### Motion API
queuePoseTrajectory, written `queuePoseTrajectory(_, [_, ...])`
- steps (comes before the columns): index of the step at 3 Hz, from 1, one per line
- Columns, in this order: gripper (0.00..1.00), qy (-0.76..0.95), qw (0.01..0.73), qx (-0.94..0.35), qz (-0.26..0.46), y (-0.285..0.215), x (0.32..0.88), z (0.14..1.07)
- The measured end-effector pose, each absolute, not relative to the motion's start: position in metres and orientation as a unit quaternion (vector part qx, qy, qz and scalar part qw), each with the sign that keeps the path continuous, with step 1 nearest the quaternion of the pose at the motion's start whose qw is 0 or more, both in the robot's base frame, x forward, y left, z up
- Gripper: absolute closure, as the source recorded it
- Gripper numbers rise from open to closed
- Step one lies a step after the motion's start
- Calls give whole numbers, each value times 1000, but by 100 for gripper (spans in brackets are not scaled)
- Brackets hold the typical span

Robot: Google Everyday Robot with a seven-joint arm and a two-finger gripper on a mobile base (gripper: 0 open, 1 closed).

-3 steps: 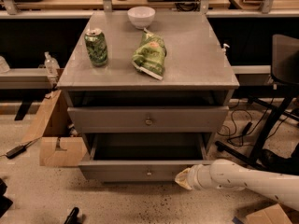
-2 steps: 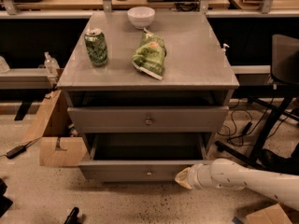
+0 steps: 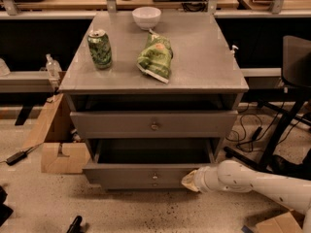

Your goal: Close middle drawer

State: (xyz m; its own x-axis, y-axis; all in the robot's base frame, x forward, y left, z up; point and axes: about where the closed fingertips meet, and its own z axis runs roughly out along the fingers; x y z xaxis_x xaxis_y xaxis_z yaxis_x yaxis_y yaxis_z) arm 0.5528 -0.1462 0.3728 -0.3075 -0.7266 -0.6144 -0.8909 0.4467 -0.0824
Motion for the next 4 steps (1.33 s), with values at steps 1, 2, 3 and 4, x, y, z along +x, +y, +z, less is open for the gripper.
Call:
queuePoseTrajectory(1, [100, 795, 300, -509, 136, -147, 571, 373])
queuePoseTrajectory(2, [100, 795, 300, -509, 136, -148, 568, 373])
queuePoseTrajectory(3, [100, 795, 301, -509, 133, -149, 590, 374])
queuePoseTrajectory(4, [100, 795, 301, -509, 133, -149, 587, 374])
